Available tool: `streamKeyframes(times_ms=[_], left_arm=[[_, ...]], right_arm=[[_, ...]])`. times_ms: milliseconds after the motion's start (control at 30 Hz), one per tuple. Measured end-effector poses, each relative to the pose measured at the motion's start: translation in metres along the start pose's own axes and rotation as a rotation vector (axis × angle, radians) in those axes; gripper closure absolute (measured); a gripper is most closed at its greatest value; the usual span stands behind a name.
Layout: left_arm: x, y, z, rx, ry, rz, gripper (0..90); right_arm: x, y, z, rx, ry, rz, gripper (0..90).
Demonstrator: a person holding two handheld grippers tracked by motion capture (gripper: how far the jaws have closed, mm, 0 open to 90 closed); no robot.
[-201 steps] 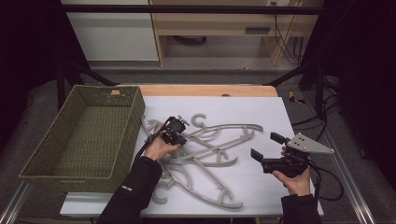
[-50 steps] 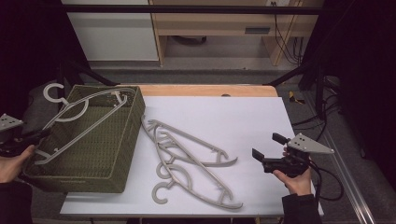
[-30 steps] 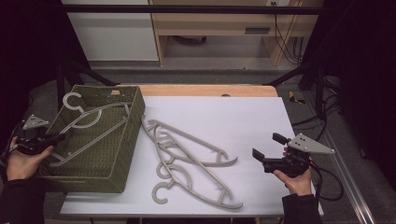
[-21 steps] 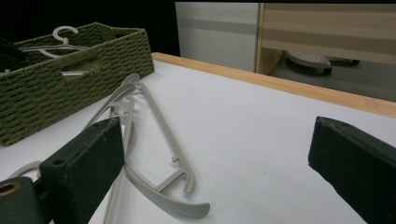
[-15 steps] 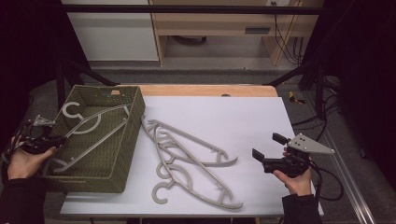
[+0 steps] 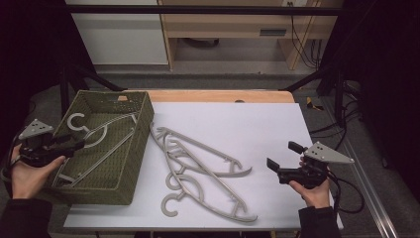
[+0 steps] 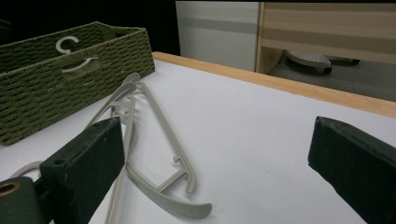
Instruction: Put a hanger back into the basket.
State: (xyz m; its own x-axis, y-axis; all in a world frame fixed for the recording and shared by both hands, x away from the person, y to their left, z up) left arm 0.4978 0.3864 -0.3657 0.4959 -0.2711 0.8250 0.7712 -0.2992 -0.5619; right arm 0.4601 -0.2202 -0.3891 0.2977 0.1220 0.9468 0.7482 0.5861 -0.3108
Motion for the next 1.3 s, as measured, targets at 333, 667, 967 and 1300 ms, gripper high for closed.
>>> streamKeyframes(times_ms=[333,667,967,1300], left_arm=[[0.017,-0.005,-0.068,-0.141,-0.018,-0.201,19.1],[0.012,0.004,-0.116,-0.216,0.026,-0.245,11.6],[0.005,0.0,-0.136,-0.251,0.058,-0.272,9.4],[0.0,0.003,-0.146,-0.269,0.091,-0.262,8.8]], right_arm=[[0.002,0.0,0.002,0.0,0.003,-0.001,3.9],[0.006,-0.003,0.007,0.004,-0.002,-0.014,3.7],[0.006,0.0,0.015,0.013,-0.007,0.006,3.8],[0.005,0.011,0.033,0.028,-0.046,0.074,5.3]])
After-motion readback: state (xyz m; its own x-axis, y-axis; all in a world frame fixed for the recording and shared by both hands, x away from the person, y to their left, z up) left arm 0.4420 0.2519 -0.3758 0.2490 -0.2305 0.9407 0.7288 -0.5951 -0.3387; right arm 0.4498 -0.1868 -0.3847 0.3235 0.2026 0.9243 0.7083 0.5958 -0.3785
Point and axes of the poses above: each handheld gripper's, and its own axes: y roughly forward along the jaws, x roughly out of its top, z roughly to its left, the point moved 6 cm from there along y, roughly forward along the jaws, and after that the axes turned 1 degree about z, right-handed, at the moved point
